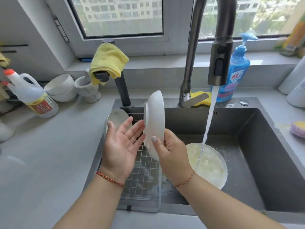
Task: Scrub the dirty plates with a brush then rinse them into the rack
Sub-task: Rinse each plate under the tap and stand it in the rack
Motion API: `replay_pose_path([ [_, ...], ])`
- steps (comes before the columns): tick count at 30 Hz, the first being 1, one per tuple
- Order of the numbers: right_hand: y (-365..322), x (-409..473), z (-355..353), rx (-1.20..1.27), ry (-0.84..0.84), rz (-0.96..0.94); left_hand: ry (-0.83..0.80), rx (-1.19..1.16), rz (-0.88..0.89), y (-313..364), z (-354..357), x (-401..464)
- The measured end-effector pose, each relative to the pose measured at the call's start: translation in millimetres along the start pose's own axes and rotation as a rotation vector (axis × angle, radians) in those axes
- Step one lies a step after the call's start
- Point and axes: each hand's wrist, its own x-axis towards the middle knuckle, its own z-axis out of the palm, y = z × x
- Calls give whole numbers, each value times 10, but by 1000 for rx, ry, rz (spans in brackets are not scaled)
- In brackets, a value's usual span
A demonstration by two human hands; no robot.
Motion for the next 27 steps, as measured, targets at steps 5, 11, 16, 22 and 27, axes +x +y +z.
replay_pose_path([
  [5, 99, 194, 450, 8, -118, 131, 148, 99, 98, 157, -387, 95],
  [11, 250, 388, 900, -50, -226, 278, 269, 230, 140, 225, -694, 308],
  [16, 316, 517, 1193, -81, -262, 327, 233, 187, 78, 240, -794, 449],
  [22, 273, 652, 1437, -93, -296, 333, 239, 169, 58, 279, -861, 515],
  [27, 212, 723, 1565, -190, -335, 337, 241, 157, 38, 294, -907, 525],
])
